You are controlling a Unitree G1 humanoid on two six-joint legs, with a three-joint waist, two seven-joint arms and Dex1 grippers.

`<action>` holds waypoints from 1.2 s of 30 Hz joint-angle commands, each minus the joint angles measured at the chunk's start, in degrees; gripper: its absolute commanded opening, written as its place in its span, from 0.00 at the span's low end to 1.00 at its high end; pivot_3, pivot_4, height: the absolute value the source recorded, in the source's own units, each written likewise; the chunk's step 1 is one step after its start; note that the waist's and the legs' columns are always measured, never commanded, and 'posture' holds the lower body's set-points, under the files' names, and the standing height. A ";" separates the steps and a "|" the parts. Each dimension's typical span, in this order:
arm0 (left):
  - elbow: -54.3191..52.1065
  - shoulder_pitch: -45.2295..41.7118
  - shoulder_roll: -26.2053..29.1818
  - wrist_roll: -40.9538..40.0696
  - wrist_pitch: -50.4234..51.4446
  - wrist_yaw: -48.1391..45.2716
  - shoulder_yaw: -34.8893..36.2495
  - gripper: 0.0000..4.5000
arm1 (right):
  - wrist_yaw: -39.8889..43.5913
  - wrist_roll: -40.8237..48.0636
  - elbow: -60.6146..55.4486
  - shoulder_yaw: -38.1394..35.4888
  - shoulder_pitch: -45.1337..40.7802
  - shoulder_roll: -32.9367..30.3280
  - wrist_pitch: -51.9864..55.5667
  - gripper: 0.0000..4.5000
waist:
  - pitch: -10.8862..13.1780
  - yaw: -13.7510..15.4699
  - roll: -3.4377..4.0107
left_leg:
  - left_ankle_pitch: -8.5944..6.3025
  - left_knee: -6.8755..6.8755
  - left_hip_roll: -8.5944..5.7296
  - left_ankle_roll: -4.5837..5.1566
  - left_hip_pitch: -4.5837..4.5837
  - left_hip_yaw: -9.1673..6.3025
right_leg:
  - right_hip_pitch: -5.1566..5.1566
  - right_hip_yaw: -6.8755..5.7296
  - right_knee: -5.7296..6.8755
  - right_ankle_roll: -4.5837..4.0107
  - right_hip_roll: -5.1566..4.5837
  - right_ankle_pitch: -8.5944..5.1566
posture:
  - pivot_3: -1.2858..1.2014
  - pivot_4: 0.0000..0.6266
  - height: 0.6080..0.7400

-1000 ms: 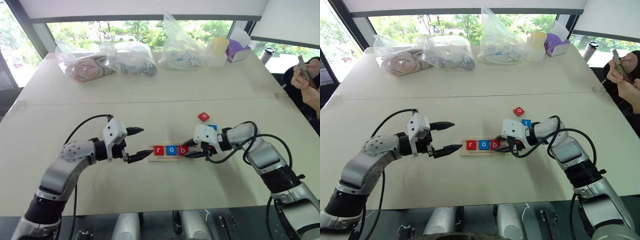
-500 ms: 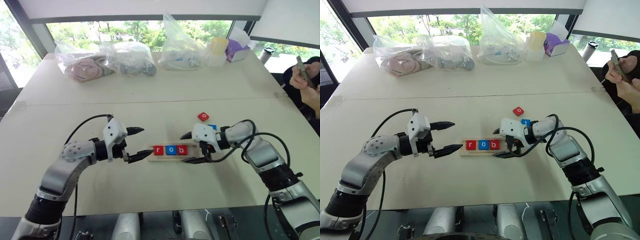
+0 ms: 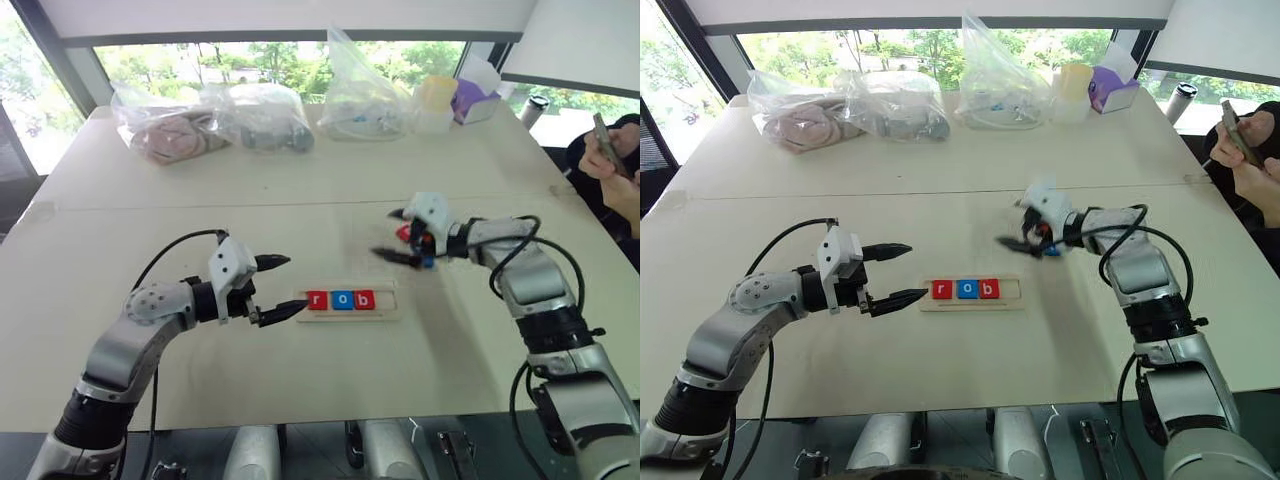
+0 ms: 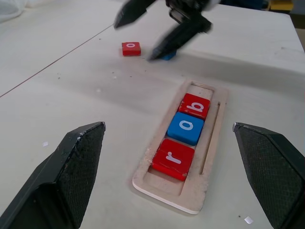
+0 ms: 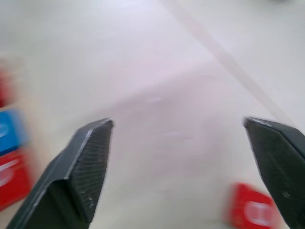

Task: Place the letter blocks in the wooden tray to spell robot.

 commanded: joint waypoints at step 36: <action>-0.80 -1.21 -3.00 1.50 -1.73 1.45 -1.75 1.00 | -20.86 2.15 2.49 -5.70 -1.27 6.64 20.30 0.27 | -0.01 -0.12 0.03 | 0.01 0.03 0.00 0.02 0.05 -0.01 | -0.06 0.09 0.29 0.03 0.04 -0.03 | 0.52 0.24 1.00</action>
